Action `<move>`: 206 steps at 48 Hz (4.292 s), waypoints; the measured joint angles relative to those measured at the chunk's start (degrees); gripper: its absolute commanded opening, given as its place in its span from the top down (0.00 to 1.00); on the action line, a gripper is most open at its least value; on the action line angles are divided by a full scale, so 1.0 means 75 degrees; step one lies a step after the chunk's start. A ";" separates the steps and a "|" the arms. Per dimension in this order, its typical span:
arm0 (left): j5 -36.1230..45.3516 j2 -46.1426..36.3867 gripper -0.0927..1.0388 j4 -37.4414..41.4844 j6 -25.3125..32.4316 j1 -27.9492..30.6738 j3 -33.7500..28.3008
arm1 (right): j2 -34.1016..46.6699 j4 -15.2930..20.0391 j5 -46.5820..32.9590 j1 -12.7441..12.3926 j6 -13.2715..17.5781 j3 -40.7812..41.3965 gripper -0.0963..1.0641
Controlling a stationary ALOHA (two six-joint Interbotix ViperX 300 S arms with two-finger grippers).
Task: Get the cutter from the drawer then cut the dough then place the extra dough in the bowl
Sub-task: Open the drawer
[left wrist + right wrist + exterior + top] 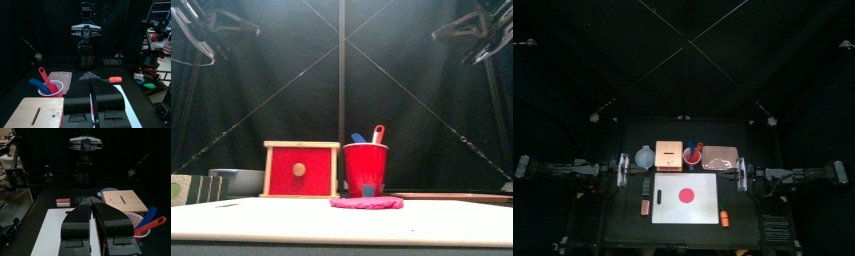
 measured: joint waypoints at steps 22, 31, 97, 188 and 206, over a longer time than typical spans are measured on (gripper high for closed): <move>-0.1781 0.2379 0.91 -0.2730 -0.0141 0.0000 -0.0234 | 0.4066 -0.0094 0.0117 -0.1453 0.0082 -0.3023 0.89; -0.1957 0.2543 0.91 -0.4887 -0.0422 -0.0094 -0.0059 | 0.6070 -0.0211 0.0656 -0.1746 0.0035 -0.4512 0.89; -0.1992 0.4535 0.52 -0.8191 -0.2859 -0.1254 -0.0422 | 0.9492 -0.0855 0.2145 -0.1957 0.0035 -0.6609 0.89; -0.2789 0.8039 0.32 -0.7863 -0.4594 -0.0586 -0.1699 | 0.9492 -0.0879 0.2250 -0.1945 0.0012 -0.6703 0.89; -0.2648 0.8051 0.42 -0.7875 -0.4605 -0.0586 -0.1699 | 0.9527 -0.0879 0.2250 -0.1945 0.0023 -0.6762 0.89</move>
